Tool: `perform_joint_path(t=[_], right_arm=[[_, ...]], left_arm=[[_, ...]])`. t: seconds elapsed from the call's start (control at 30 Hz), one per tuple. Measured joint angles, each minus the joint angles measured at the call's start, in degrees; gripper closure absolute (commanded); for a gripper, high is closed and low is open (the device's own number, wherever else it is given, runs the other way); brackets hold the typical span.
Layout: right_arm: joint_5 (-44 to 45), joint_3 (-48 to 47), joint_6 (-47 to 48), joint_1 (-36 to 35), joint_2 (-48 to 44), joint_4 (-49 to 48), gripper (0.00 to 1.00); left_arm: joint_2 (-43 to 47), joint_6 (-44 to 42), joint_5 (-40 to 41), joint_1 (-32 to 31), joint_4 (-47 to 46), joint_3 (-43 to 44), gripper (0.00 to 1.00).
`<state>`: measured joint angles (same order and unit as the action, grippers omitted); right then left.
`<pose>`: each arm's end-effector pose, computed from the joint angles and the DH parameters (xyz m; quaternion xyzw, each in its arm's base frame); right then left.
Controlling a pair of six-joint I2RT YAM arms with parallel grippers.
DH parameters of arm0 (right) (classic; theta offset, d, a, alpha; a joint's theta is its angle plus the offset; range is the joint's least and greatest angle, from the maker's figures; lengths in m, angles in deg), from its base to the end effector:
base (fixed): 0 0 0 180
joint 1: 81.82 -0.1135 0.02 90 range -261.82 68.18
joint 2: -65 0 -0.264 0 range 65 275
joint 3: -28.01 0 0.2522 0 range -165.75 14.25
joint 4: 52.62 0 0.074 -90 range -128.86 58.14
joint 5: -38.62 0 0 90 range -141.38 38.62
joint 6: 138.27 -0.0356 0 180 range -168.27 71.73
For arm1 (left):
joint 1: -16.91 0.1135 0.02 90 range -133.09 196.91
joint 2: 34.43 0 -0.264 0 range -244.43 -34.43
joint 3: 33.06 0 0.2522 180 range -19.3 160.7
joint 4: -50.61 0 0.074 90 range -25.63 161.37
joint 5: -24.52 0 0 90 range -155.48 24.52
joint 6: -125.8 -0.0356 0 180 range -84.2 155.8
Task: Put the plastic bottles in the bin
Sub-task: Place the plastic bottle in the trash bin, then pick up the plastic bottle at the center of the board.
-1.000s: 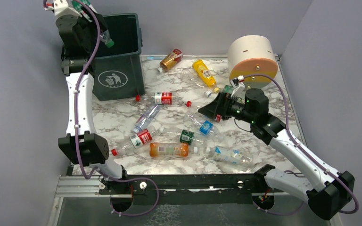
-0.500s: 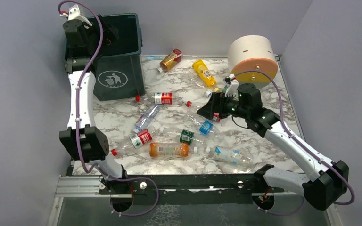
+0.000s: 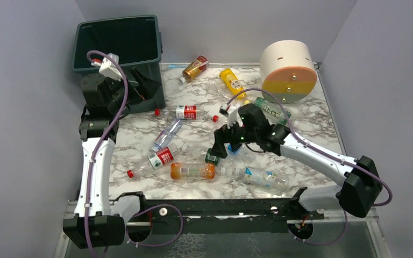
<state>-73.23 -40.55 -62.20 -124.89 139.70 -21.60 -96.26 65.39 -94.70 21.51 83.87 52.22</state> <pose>0.2002 0.2053 0.2765 -0.3028 0.8298 0.3576 0.3030 0.2309 0.0011 0.4287 -0.0623 0.7553 -0.3232 0.5667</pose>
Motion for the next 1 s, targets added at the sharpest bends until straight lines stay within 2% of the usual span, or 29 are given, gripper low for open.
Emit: perform_joint_path(t=[0.23, 0.5, 0.7, 1.0], right_arm=[[-0.1, -2.0, 7.7, -9.5, 3.1, -1.0, 0.14], [3.0, -5.5, 16.1, -16.5, 13.0, -0.1, 0.12], [6.2, -6.7, 20.3, -18.6, 17.1, 0.5, 0.11], [10.0, -9.1, 24.5, -20.0, 22.4, 0.7, 0.10]], left_arm=[[8.7, 1.0, -4.9, 0.1, 5.9, -12.2, 0.01], [16.6, -0.4, -8.4, 0.1, 10.8, -17.0, 0.01], [17.4, -0.9, -8.7, 0.1, 13.4, -21.6, 0.01], [17.4, -1.6, -8.7, 0.1, 13.5, -22.6, 0.01]])
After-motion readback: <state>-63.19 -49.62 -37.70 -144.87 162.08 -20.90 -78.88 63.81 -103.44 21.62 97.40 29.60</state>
